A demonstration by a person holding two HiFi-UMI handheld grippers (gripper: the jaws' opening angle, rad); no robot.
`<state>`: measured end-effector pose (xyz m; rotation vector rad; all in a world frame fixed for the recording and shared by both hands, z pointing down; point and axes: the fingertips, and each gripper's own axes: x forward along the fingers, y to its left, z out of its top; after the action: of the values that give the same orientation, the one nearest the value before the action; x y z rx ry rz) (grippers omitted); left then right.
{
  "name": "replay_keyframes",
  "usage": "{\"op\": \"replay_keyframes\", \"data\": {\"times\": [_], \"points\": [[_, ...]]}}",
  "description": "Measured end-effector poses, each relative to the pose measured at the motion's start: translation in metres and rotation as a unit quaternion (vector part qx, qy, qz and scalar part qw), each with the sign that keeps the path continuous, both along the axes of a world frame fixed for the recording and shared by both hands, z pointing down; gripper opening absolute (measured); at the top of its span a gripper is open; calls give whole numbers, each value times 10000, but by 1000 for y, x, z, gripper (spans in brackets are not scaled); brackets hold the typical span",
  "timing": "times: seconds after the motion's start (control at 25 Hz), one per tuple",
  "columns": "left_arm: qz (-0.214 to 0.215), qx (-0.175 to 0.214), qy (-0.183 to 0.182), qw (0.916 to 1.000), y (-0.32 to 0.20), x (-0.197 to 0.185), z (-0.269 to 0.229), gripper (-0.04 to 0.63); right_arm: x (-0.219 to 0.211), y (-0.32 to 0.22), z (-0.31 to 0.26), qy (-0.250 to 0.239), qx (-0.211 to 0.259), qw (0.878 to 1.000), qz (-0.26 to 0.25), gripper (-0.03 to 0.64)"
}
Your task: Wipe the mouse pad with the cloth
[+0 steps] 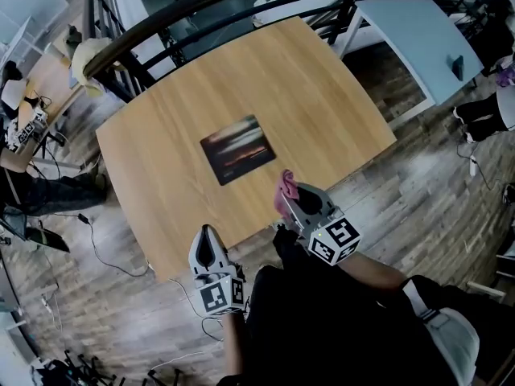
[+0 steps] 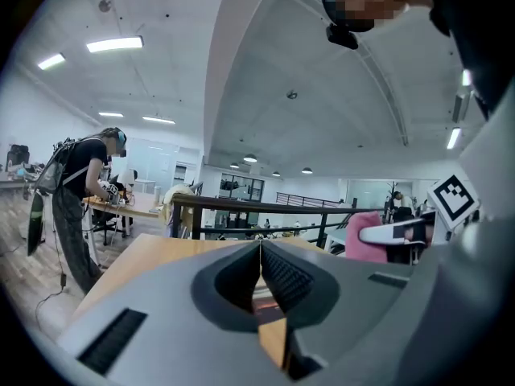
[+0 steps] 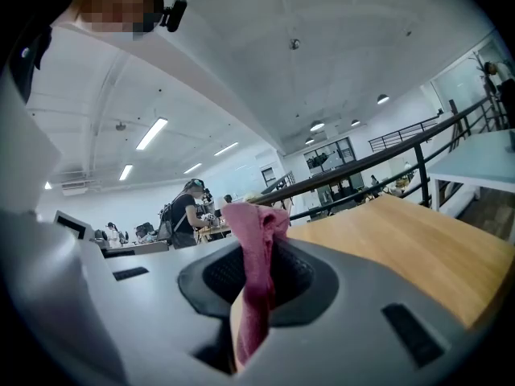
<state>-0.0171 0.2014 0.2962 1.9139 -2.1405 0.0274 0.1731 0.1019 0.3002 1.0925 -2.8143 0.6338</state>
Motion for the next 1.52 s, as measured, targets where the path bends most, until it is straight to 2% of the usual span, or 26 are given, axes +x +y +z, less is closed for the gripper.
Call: {"op": "replay_keyframes", "data": {"times": [0.16, 0.4, 0.64, 0.72, 0.84, 1.12, 1.52], "points": [[-11, -245, -67, 9997, -24, -15, 13, 25, -7, -23, 11, 52, -66, 9999, -116, 64], [409, -744, -292, 9960, -65, -36, 46, 26, -26, -51, 24, 134, -190, 9997, -77, 64], [939, -1013, -164, 9903, -111, -63, 83, 25, -53, -83, 40, 377, -74, 9992, 102, 64], [1156, -1197, -67, 9860, -123, -63, 98, 26, -54, -90, 50, 515, -110, 9985, 169, 64], [1419, -1539, -115, 9778, -146, -68, 125, 26, -58, -104, 64, 665, -215, 9972, 251, 64], [2008, -2315, -164, 9518, -206, -88, 199, 26, -87, -142, 108, 1000, -446, 9932, 385, 64], [2497, -2914, -115, 9234, -267, -105, 276, 25, -118, -189, 178, 1613, -633, 9840, 426, 64]]}}
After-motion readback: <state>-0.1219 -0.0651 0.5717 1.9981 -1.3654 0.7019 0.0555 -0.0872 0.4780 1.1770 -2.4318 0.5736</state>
